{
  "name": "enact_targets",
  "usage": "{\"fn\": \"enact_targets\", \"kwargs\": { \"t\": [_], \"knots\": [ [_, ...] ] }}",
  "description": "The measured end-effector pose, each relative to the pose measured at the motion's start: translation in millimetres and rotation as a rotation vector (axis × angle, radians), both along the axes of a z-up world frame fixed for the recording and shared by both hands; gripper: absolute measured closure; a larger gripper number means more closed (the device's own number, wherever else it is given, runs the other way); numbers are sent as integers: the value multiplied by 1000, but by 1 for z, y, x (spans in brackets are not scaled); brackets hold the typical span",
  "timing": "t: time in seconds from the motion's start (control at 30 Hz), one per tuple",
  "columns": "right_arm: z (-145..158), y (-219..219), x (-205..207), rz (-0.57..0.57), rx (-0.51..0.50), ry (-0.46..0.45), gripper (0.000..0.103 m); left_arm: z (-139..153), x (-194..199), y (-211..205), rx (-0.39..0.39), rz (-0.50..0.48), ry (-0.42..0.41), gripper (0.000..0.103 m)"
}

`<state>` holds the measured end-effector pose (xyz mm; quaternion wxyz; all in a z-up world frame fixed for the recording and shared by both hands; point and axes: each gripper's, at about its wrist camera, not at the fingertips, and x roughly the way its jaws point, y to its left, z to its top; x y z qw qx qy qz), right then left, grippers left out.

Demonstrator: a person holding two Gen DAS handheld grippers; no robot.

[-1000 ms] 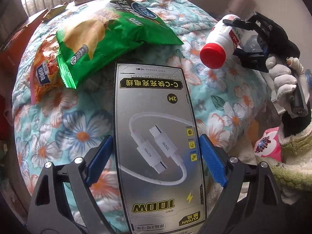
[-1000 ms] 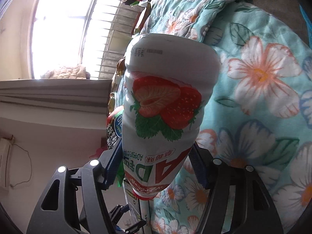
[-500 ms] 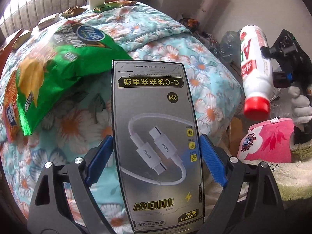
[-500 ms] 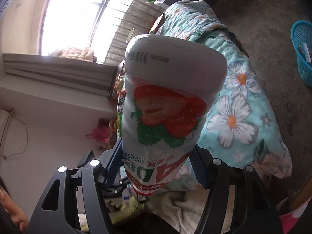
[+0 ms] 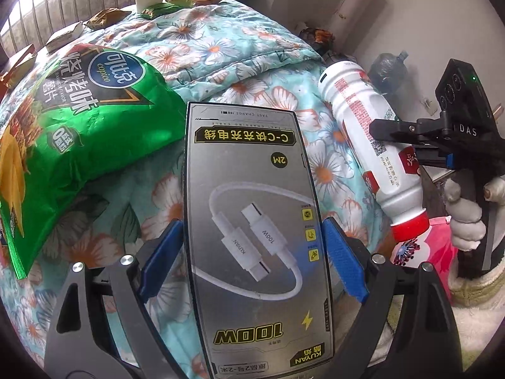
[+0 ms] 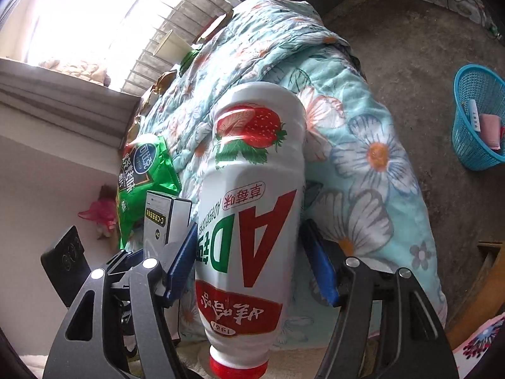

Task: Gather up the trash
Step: 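Carry the KUYAN box and AD bottle with both tools over the blue wastebasket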

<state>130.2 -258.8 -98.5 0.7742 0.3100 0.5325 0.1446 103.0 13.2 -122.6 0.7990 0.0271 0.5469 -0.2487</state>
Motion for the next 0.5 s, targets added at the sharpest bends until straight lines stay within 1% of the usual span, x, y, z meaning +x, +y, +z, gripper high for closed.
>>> {"fn": "enact_targets", "kwargs": {
  "t": [0.13, 0.23, 0.33, 0.5],
  "knots": [
    [3, -1, 3, -7, -21, -3, 34, -4, 7, -5, 21, 12, 19, 18],
    [3, -3, 8, -17, -13, -5, 31, -5, 9, -7, 32, 22, 16, 18],
    [3, -1, 14, -27, -21, -14, 31, -6, 12, -9, 45, 30, 13, 18],
    [3, 1, 18, -19, -57, -24, 30, -5, 15, -11, 45, 45, 25, 18]
  ]
}}
